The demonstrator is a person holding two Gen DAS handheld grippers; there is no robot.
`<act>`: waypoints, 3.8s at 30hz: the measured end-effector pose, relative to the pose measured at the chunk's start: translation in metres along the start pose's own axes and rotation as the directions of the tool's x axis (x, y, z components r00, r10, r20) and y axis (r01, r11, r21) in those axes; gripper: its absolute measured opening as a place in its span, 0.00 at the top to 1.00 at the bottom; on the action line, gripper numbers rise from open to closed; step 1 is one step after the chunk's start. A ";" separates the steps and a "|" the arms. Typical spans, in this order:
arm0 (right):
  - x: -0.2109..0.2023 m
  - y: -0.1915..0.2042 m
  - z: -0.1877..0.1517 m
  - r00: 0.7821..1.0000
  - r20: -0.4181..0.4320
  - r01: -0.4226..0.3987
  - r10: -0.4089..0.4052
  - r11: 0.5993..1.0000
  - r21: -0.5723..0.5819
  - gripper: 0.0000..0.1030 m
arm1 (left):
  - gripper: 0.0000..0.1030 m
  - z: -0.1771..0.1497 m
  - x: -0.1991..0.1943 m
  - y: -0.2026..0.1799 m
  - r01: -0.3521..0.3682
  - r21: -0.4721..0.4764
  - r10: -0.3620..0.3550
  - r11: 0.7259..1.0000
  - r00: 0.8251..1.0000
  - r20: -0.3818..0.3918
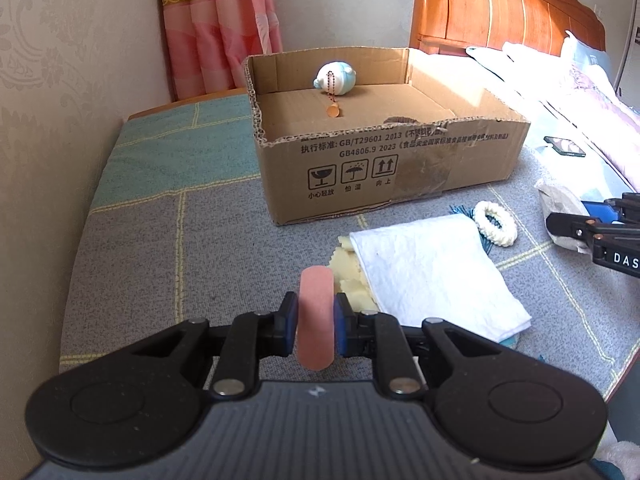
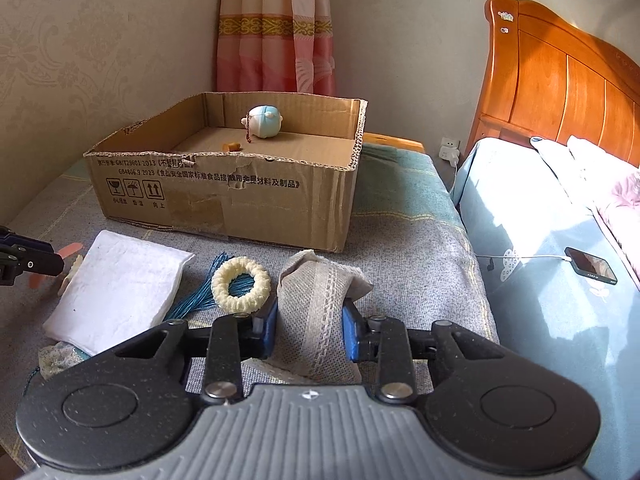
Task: Organize soft objects
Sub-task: 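Carry pink strip over box and release with left gripper, then lower grey sachet into box and open right gripper, then move left gripper to white towel while right gripper approaches cream ring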
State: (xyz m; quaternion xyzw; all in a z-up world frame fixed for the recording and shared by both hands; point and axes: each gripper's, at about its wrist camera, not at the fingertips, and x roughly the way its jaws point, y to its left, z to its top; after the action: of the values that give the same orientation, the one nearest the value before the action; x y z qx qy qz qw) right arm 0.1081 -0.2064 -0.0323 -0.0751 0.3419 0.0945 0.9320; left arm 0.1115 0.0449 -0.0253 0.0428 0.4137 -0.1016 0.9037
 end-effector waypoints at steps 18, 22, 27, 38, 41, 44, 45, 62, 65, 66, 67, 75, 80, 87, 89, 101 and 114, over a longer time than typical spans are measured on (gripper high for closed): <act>-0.038 0.000 0.035 0.993 0.101 -0.057 0.064 0.996 -0.069 0.65 | 0.83 0.088 -0.032 -0.015 0.009 0.135 -0.036 0.991 0.979 0.199; -0.037 0.000 0.038 0.992 0.103 -0.063 0.070 0.995 -0.072 0.65 | 0.83 0.118 -0.011 -0.021 -0.003 0.157 -0.033 0.988 0.974 0.222; -0.035 0.000 0.040 0.992 0.105 -0.063 0.070 0.995 -0.072 0.65 | 0.64 0.143 0.029 -0.021 -0.034 0.144 0.004 0.989 0.979 0.205; -0.028 0.001 0.054 0.991 0.099 -0.083 0.090 0.994 -0.073 0.65 | 0.09 0.118 0.016 -0.013 -0.069 0.077 0.054 0.995 0.982 0.179; -0.028 0.003 0.058 0.990 0.100 -0.091 0.098 0.993 -0.073 0.65 | 0.06 0.100 -0.005 -0.011 -0.060 0.044 0.052 0.997 0.983 0.177; -0.027 0.006 0.065 0.990 0.099 -0.097 0.105 0.992 -0.074 0.65 | 0.06 0.084 -0.019 -0.009 -0.069 0.011 0.066 0.998 0.982 0.177; -0.026 0.007 0.067 0.990 0.097 -0.099 0.106 0.992 -0.077 0.65 | 0.06 0.078 -0.023 -0.008 -0.072 -0.005 0.072 0.997 0.981 0.178; 0.044 0.028 0.159 0.995 0.051 -0.073 0.083 0.984 -0.165 0.65 | 0.06 0.041 -0.031 0.014 -0.093 -0.035 0.097 0.995 0.985 0.143; 0.067 0.030 0.178 0.997 0.049 -0.044 0.054 0.983 -0.178 0.65 | 0.06 0.037 -0.032 0.018 -0.090 -0.044 0.095 0.995 0.986 0.139; 0.075 0.029 0.184 0.998 0.046 -0.035 0.044 0.983 -0.180 0.65 | 0.06 0.036 -0.032 0.019 -0.091 -0.050 0.097 0.995 0.986 0.137; 0.084 0.029 0.190 0.999 0.041 -0.024 0.032 0.984 -0.175 0.65 | 0.06 0.036 -0.032 0.020 -0.094 -0.056 0.101 0.994 0.986 0.135; 0.115 0.022 0.201 1.000 -0.014 0.006 -0.008 0.993 -0.118 0.10 | 0.03 0.026 -0.033 0.034 -0.101 -0.103 0.113 0.990 0.986 0.119; 0.092 0.023 0.193 1.000 0.009 0.005 -0.004 0.995 -0.099 0.01 | 0.02 0.023 -0.036 0.043 -0.123 -0.139 0.141 0.983 0.982 0.127; 0.052 0.025 0.177 0.999 0.041 -0.014 0.017 0.996 -0.087 0.00 | 0.02 0.017 -0.043 0.046 -0.135 -0.167 0.160 0.977 0.976 0.150; 0.039 0.025 0.169 0.999 0.042 -0.015 0.018 0.996 -0.082 0.00 | 0.02 0.015 -0.044 0.045 -0.126 -0.166 0.150 0.978 0.978 0.143; -0.005 0.030 0.094 0.999 0.038 0.010 -0.008 0.998 -0.060 0.00 | 0.02 0.007 -0.044 0.033 -0.114 -0.142 0.129 0.983 0.987 0.099; 0.050 0.032 0.024 0.992 -0.124 0.039 -0.038 0.999 0.007 0.00 | 0.02 0.005 -0.041 0.018 -0.122 -0.121 0.133 0.985 0.987 0.092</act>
State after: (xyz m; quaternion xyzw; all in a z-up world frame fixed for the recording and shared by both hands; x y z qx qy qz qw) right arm 0.1532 -0.1641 -0.0492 -0.0831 0.3980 0.0701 0.9109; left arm 0.0928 0.0679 0.0089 0.0121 0.3696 -0.0217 0.9288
